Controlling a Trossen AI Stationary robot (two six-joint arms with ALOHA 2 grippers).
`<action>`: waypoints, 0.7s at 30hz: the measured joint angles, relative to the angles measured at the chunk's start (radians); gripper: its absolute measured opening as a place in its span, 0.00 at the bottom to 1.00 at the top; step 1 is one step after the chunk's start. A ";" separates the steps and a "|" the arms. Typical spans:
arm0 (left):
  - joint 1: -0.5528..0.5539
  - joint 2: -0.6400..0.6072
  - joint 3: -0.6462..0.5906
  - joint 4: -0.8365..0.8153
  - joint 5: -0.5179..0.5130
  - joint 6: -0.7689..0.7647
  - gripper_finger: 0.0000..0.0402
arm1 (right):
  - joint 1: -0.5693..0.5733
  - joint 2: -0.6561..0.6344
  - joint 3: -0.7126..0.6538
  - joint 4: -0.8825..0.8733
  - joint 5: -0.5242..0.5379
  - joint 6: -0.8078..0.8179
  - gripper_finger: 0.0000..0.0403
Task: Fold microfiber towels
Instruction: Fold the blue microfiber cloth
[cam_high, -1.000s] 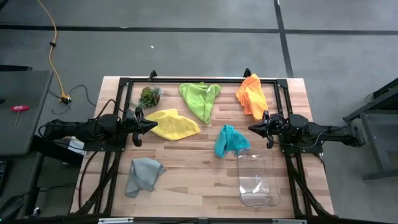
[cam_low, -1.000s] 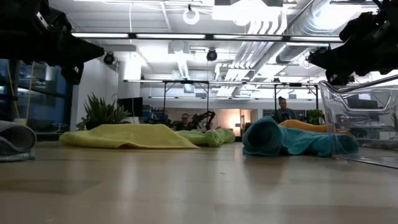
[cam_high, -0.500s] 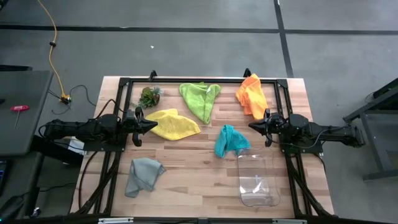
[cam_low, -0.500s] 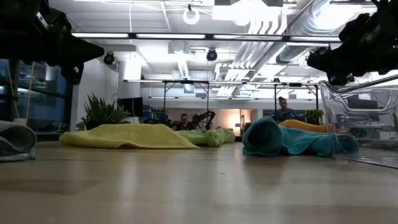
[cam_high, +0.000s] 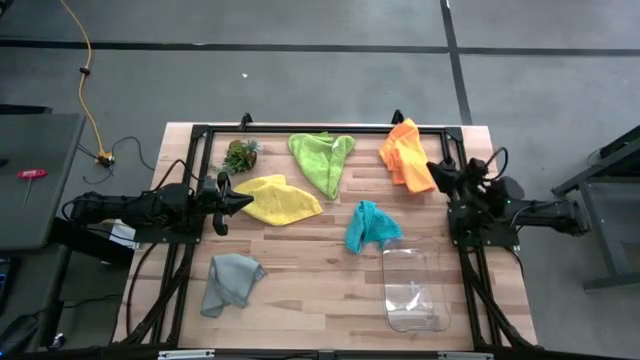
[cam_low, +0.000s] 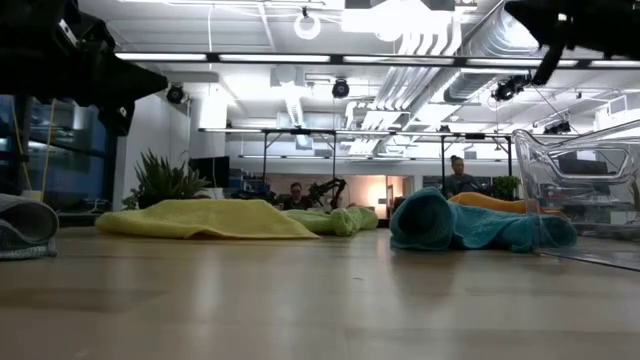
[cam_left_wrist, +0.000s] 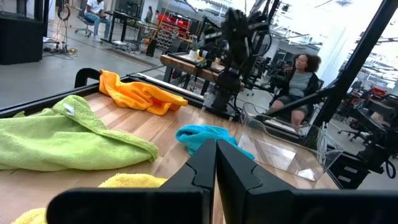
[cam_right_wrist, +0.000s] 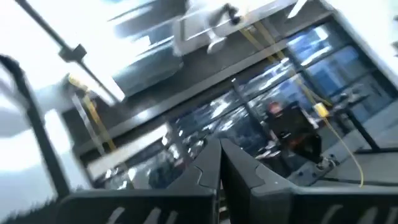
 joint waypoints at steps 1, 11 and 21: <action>0.000 0.000 0.000 0.005 -0.006 0.000 0.01 | 0.000 0.028 0.031 -0.028 -0.004 -0.013 0.00; 0.004 0.000 0.000 0.356 -0.072 -0.007 0.01 | 0.000 0.383 0.324 -0.307 0.040 -0.098 0.00; 0.008 0.223 0.260 0.228 0.056 0.028 0.00 | -0.001 0.623 0.474 -0.307 0.040 -0.109 0.00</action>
